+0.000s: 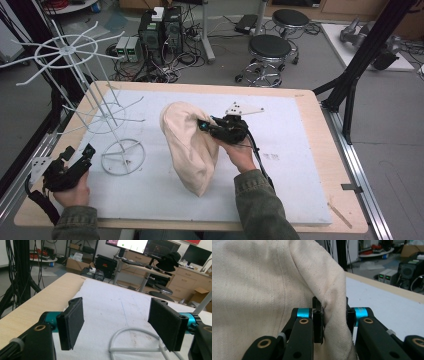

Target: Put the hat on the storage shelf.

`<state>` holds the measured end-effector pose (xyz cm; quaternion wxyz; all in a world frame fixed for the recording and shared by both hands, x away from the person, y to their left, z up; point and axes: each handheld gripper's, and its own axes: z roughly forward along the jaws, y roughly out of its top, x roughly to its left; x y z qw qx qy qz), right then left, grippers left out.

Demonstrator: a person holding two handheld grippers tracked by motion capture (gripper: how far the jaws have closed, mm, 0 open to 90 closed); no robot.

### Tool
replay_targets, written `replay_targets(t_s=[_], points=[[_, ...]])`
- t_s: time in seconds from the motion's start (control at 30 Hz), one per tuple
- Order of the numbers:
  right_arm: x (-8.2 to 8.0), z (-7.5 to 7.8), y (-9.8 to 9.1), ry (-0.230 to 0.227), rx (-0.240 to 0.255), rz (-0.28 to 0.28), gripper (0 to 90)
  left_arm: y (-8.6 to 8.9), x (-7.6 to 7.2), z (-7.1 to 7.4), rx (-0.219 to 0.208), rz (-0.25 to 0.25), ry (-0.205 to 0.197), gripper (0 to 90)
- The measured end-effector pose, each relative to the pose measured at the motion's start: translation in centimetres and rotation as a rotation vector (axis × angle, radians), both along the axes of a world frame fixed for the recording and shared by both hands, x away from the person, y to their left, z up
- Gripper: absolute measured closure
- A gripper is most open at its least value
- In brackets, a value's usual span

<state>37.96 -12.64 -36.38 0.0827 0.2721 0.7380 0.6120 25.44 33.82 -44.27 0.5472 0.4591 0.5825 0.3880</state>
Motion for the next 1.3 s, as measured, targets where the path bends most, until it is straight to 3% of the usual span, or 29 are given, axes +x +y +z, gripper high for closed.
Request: replay_targets(t_s=[0.07, 0.33, 0.53, 0.87, 1.07, 1.1, 1.3], points=[[-0.3, 0.4, 0.0, -0.016, 0.057, 0.006, 76.8, 0.0, 0.0, 0.0, 0.001, -0.002, 0.001, 28.5], [-0.7, 2.2, -0.3, -0.043, 0.144, 0.012, 76.8, -0.1, 0.1, 0.0, 0.0, -0.003, -0.004, 28.5], [-0.8, 3.9, -0.4, -0.049, 0.205, 0.067, 76.5, -0.2, 0.1, 0.0, -0.004, -0.005, -0.006, 28.5], [-1.2, 6.6, 0.2, -0.09, 0.219, 0.088, 75.7, -0.3, 0.2, 0.0, 0.002, -0.013, -0.008, 28.5], [-1.2, 9.0, 0.7, -0.122, 0.215, 0.09, 75.4, -0.4, 0.2, 0.0, 0.003, -0.018, -0.005, 28.5], [-1.3, 10.0, 0.9, -0.138, 0.216, 0.088, 75.2, -0.3, 0.1, 0.0, 0.002, -0.018, -0.004, 28.5], [-1.7, 11.9, 1.3, -0.172, 0.209, 0.096, 74.9, -0.3, 0.1, 0.0, 0.002, -0.014, -0.007, 28.5]])
